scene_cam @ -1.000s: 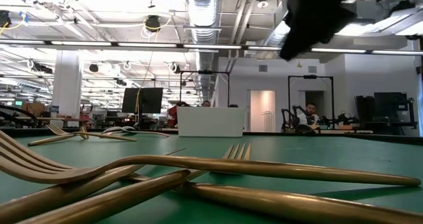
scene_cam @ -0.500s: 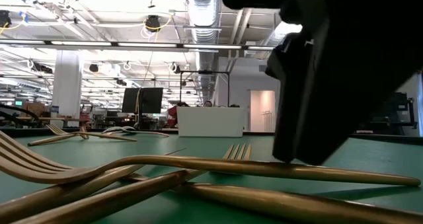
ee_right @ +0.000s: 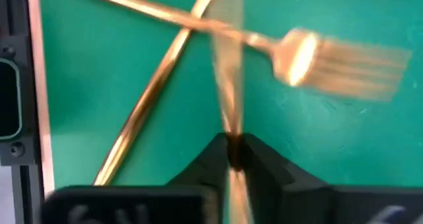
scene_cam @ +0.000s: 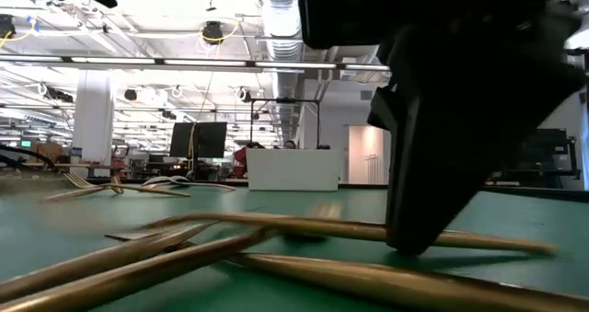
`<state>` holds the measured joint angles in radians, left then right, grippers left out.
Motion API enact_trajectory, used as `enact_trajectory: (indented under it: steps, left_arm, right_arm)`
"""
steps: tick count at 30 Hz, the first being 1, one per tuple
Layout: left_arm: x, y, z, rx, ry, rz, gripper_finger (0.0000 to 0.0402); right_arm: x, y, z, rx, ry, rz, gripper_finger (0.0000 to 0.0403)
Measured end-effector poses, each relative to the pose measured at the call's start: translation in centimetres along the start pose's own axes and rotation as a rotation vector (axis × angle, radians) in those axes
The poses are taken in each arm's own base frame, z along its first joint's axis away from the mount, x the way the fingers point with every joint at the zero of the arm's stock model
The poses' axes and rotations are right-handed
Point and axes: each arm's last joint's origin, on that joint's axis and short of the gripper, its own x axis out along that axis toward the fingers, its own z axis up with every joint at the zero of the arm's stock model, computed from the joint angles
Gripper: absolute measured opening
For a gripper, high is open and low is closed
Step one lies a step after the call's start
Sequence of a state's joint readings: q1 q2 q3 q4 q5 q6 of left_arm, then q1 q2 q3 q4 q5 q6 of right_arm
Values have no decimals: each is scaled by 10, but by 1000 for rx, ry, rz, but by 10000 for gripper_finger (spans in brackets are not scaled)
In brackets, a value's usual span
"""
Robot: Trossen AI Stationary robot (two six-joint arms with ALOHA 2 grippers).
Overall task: Sort silverware by color (type)
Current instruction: Put the gold fork into the transparent bin
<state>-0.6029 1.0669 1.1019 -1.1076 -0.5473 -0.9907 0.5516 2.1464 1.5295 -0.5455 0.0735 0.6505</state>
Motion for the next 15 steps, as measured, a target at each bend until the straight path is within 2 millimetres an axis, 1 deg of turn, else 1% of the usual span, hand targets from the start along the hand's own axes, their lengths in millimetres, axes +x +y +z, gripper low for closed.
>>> enact_trajectory:
  steps: [2, 3, 5, 8, 10, 12, 15]
  left_arm:
    - [0, -2, 1, -6, -14, -15, 121]
    - [0, -3, 2, -9, -25, -23, 121]
    - [0, -4, 3, -8, -33, -34, 121]
    - [0, -5, 4, -6, -43, -43, 121]
    - [0, -5, 4, -5, -46, -41, 121]
    - [0, -5, 4, 0, -54, -40, 121]
    - [0, -5, 6, -3, -88, -26, 121]
  right_arm:
    - [0, 0, 1, 17, 9, 18, 31]
    - [-1, 0, 1, 31, 11, 21, 20]
    - [-3, -2, 2, 73, 18, 29, 16]
    - [-13, -4, 3, 126, 36, 36, 19]
    - [-28, -1, 4, 138, 14, 48, 17]
    - [-51, 1, 7, 159, -38, 52, 16]
    - [-82, 3, 6, 191, -129, -7, 16]
